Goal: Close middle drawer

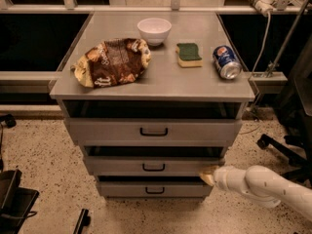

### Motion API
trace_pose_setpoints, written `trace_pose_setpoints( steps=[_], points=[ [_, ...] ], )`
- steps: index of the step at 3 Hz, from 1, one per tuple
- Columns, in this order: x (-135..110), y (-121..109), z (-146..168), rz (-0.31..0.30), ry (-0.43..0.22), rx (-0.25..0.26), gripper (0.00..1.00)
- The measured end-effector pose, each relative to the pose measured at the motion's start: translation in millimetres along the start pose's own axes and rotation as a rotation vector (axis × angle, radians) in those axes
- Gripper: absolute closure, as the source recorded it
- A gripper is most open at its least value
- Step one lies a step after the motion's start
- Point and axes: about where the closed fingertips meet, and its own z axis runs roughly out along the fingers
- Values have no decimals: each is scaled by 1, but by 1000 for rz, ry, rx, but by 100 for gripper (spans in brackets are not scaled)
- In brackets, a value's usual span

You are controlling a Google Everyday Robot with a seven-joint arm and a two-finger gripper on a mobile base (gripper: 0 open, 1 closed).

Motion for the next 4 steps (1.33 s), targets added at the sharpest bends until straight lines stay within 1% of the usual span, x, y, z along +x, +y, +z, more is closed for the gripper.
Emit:
trace_pose_setpoints(
  steps=[1, 2, 4],
  points=[
    [37, -3, -50, 81, 144, -67, 85],
    [64, 0, -71, 116, 198, -109, 63],
    [63, 1, -70, 115, 197, -110, 16]
  ],
)
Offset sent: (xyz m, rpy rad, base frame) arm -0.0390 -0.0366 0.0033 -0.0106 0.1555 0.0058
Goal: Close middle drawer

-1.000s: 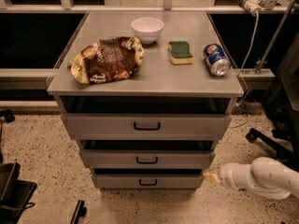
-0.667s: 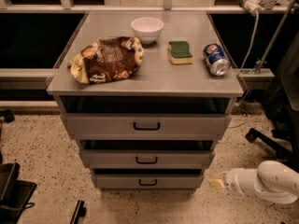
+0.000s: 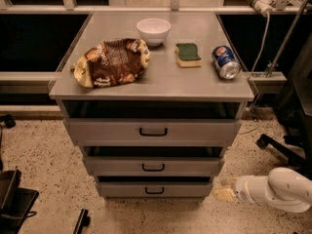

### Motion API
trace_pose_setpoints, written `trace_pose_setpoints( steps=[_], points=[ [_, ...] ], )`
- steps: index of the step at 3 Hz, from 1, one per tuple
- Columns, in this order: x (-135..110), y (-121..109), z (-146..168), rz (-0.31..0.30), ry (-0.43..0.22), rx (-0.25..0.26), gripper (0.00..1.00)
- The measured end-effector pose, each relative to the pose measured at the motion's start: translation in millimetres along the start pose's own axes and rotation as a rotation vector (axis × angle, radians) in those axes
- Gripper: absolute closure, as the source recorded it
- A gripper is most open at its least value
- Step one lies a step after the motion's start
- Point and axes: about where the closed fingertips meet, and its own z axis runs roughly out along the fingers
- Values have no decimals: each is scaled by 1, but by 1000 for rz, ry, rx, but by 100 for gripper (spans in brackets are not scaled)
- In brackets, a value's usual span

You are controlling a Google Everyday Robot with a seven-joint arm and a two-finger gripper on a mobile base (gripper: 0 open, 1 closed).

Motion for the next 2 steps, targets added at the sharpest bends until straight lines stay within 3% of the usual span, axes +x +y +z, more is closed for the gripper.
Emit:
trace_pose_setpoints(
  steps=[1, 2],
  points=[
    [0, 0, 0, 0, 0, 0, 0],
    [0, 0, 0, 0, 0, 0, 0]
  ],
)
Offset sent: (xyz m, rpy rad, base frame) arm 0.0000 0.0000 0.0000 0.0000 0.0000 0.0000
